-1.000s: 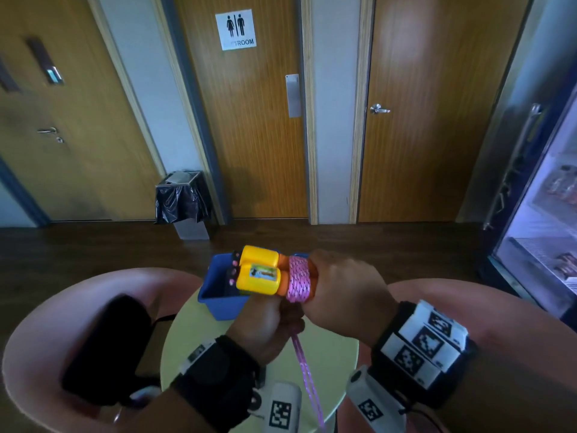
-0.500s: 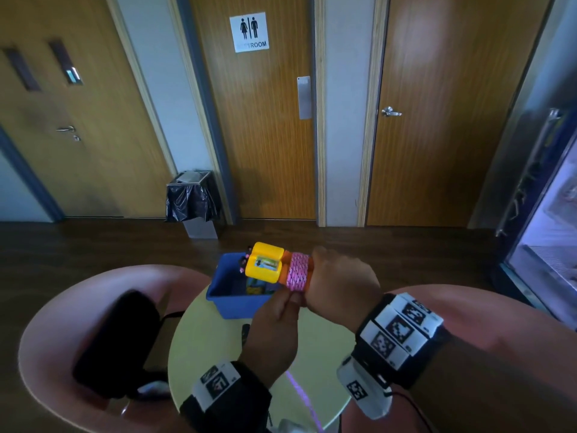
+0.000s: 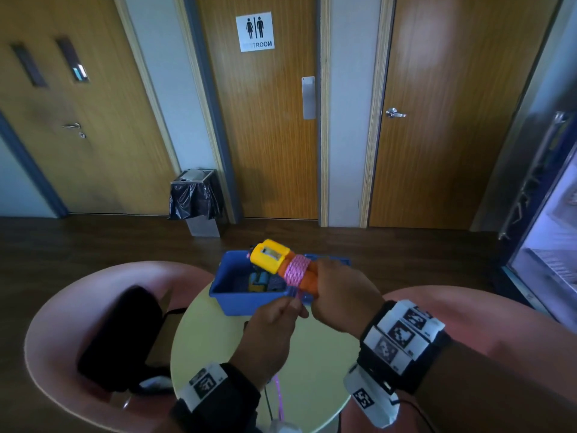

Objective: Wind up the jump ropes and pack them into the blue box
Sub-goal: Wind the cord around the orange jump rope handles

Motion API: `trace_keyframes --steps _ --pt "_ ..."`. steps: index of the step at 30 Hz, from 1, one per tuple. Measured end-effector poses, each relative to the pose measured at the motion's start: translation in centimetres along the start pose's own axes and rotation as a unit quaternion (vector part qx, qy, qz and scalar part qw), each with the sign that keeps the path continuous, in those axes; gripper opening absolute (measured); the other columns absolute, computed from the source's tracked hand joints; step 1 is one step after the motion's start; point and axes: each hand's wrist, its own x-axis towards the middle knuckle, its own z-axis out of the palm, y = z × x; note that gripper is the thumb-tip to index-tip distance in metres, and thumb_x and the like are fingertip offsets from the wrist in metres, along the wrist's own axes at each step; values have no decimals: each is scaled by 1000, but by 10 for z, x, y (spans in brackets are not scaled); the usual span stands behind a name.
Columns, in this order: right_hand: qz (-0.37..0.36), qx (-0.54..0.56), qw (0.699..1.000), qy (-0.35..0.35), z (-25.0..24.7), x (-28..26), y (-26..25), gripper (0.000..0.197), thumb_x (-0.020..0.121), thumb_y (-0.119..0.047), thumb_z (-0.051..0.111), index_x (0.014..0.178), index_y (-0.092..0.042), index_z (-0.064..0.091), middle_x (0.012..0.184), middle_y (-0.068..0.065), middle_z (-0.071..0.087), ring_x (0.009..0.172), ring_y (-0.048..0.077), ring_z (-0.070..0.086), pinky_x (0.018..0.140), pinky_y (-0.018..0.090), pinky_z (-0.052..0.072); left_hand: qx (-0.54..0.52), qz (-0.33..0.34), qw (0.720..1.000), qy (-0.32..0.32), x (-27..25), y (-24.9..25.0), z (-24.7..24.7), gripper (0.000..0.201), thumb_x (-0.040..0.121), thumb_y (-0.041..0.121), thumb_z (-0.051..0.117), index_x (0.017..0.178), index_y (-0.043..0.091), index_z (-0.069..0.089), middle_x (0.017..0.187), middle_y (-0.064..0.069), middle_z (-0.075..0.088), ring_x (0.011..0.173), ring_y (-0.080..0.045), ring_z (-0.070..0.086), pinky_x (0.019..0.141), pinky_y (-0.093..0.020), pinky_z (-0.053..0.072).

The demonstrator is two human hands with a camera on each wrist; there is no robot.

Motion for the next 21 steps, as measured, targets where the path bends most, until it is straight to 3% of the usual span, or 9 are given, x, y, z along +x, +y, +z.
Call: trace_keyframes --steps 2,4,7,11,14,16,19,21 --pt "22 -12 1000 -2 -3 5 4 37 81 -20 64 114 -12 50 105 6 62 85 23 61 69 30 43 41 18 998 -36 -2 -4 0 29 103 20 46 80 20 63 48 13 44 51 -6 37 55 -25 30" --pt "43 -38 998 -19 -1 10 9 42 83 -20 65 121 -12 49 112 7 62 95 24 63 74 32 49 70 25 995 -70 -3 -5 -1 29 103 17 45 79 20 61 52 17 49 52 -3 41 55 -21 30" --pt "60 -93 993 -49 9 11 15 41 86 -21 63 123 -15 49 116 4 62 100 23 64 83 36 56 119 28 988 -99 1 0 -6 30 102 25 48 74 27 58 62 10 52 57 0 47 57 -18 33" --pt "34 -219 971 -89 26 6 17 33 91 -17 58 122 -12 49 116 7 59 101 27 62 77 38 56 248 85 950 -170 18 3 -23 30 96 33 57 66 29 53 66 5 52 63 -4 50 60 -24 36" --pt "-13 -299 945 -132 34 -1 20 25 94 -11 52 119 -9 54 114 11 61 100 30 63 69 38 49 322 140 910 -220 27 5 -38 28 91 35 66 69 21 55 63 6 47 58 -4 44 56 -19 30" --pt "-58 -325 929 -169 35 -7 19 22 93 -9 54 114 -9 59 109 9 64 98 31 66 72 37 52 346 155 892 -247 33 7 -44 22 91 35 67 74 24 60 65 11 50 60 2 47 55 -13 29" --pt "-134 -314 919 -197 29 -23 12 26 87 -13 62 114 -12 61 109 6 65 98 30 68 74 37 55 320 146 896 -270 42 6 -52 10 91 36 69 93 28 75 73 28 61 71 15 55 64 -4 35" --pt "-183 -285 920 -194 20 -35 8 29 87 -15 62 116 -13 57 110 8 63 97 31 65 72 38 52 264 134 908 -298 45 4 -56 14 90 35 71 103 34 76 85 35 67 82 14 62 75 -9 46"
